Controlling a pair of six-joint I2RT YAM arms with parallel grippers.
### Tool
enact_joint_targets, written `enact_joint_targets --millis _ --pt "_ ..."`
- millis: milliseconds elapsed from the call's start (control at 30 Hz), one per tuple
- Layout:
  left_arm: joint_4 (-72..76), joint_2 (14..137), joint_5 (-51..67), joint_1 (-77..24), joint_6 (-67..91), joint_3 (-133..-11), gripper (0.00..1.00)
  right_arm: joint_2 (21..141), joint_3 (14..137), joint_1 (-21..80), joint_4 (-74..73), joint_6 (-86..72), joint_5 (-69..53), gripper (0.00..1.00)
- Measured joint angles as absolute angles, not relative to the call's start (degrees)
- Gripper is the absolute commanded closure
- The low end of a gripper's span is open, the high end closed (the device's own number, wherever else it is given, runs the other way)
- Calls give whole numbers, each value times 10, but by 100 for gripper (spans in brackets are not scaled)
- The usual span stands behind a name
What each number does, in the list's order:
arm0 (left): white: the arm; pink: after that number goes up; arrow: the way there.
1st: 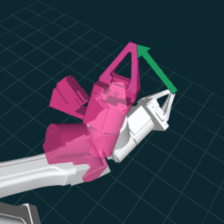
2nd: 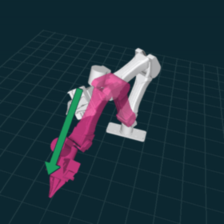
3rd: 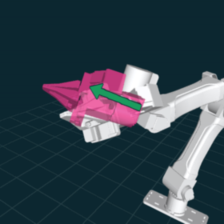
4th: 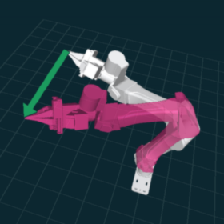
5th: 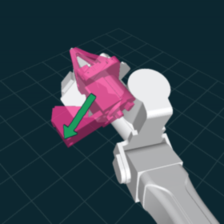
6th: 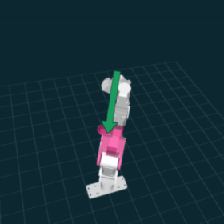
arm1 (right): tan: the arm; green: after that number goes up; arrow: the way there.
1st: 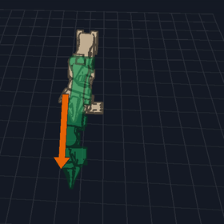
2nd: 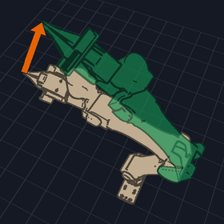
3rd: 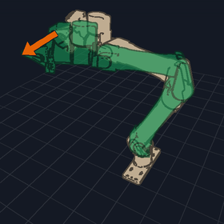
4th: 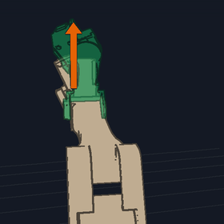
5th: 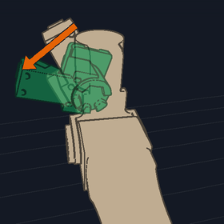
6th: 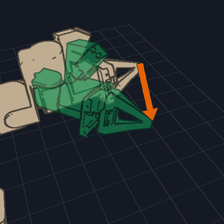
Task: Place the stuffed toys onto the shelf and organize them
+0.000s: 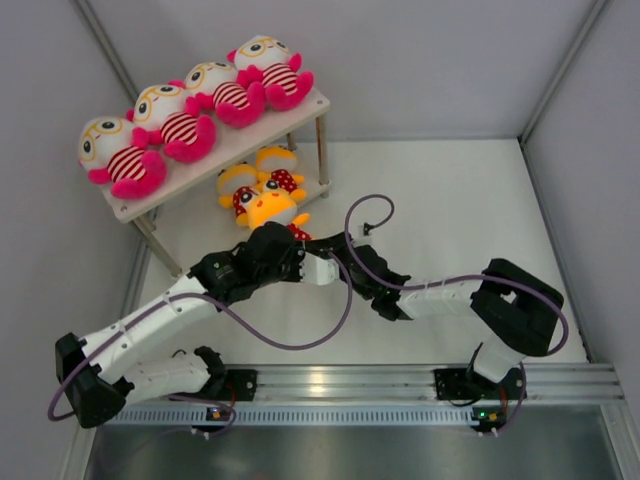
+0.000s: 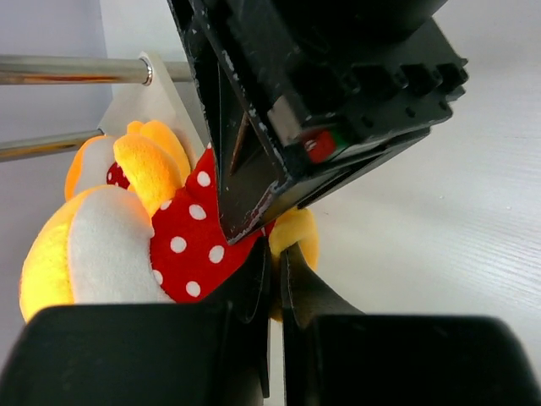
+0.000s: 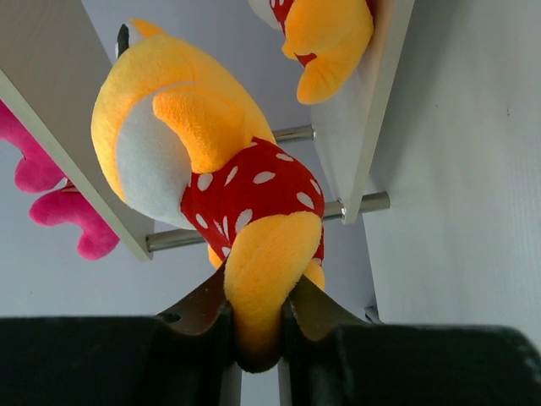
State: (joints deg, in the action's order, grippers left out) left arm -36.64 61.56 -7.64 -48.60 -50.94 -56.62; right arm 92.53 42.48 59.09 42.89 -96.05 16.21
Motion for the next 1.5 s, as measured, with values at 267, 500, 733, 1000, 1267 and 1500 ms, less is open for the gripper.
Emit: enact_joint_targets --millis 267,500,733,1000,1267,1500 --pt "-371 577 -119 -473 -531 -543 100 975 395 569 565 -929 31 39" --pt "-415 461 -173 -472 -549 -510 100 1046 368 561 681 -930 -86 39" --pt "-445 365 -145 -471 -569 -500 100 996 359 561 602 -842 -101 38" --pt "-496 350 -130 -471 -587 -473 100 838 385 556 403 -688 -38 38" --pt "-549 362 -142 -469 -602 -454 100 728 410 556 246 -561 50 37" --pt "-530 421 -128 -387 -605 -454 100 690 411 556 187 -513 86 37"
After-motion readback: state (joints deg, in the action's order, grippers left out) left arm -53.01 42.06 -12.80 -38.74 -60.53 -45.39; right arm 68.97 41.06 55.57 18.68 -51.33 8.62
